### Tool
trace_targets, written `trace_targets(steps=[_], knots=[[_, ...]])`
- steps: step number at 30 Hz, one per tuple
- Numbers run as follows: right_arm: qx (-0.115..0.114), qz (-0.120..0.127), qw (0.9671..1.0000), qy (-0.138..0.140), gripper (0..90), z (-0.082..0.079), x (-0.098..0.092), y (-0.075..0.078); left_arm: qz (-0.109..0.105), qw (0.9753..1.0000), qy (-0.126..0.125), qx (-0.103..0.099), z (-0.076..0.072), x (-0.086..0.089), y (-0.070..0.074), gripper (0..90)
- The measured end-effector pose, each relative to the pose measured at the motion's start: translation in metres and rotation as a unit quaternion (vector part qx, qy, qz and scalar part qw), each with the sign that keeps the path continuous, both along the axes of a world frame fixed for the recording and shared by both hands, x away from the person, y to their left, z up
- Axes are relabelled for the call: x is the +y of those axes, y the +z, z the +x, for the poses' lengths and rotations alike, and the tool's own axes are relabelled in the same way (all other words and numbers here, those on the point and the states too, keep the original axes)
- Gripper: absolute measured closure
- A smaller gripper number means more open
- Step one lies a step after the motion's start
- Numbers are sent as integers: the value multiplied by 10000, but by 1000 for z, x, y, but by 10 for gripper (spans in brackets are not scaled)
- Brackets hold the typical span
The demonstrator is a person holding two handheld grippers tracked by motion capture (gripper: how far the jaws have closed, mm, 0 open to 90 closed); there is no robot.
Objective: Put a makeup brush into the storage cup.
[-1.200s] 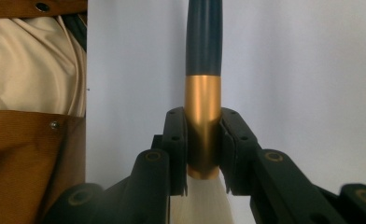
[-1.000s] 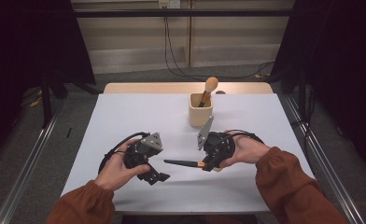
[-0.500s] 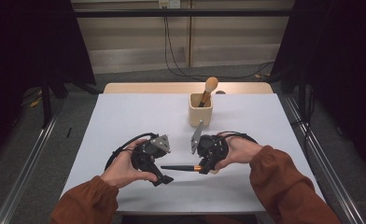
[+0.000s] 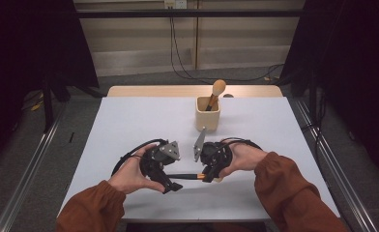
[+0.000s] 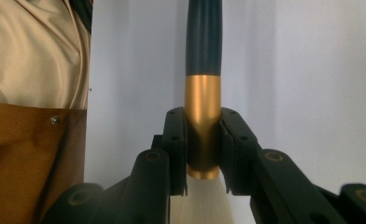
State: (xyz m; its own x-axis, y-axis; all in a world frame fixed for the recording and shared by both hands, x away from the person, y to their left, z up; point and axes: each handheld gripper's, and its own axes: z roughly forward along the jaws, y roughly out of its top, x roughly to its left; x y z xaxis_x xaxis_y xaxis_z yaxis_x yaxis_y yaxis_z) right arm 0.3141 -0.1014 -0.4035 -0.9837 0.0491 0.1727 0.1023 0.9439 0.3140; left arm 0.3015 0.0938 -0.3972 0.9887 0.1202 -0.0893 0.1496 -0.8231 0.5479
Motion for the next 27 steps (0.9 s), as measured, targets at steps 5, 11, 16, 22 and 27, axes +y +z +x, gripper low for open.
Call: trace_targets(steps=[5,11,16,22,27], knots=[[-27,35,10000,9,748,0,2,0,31,10000,-36,-5,2,-3,-4,164],[-52,75,10000,-14,748,-1,4,0,-58,9999,-77,51,4,-5,-7,272],[-65,169,9998,22,749,0,5,0,-31,9999,-78,137,5,-7,-14,368],[-58,158,9999,7,748,0,8,-2,-167,9996,-63,228,5,-8,-17,467],[-64,219,9997,50,748,-1,9,-2,-264,9993,43,274,5,-6,-18,533]])
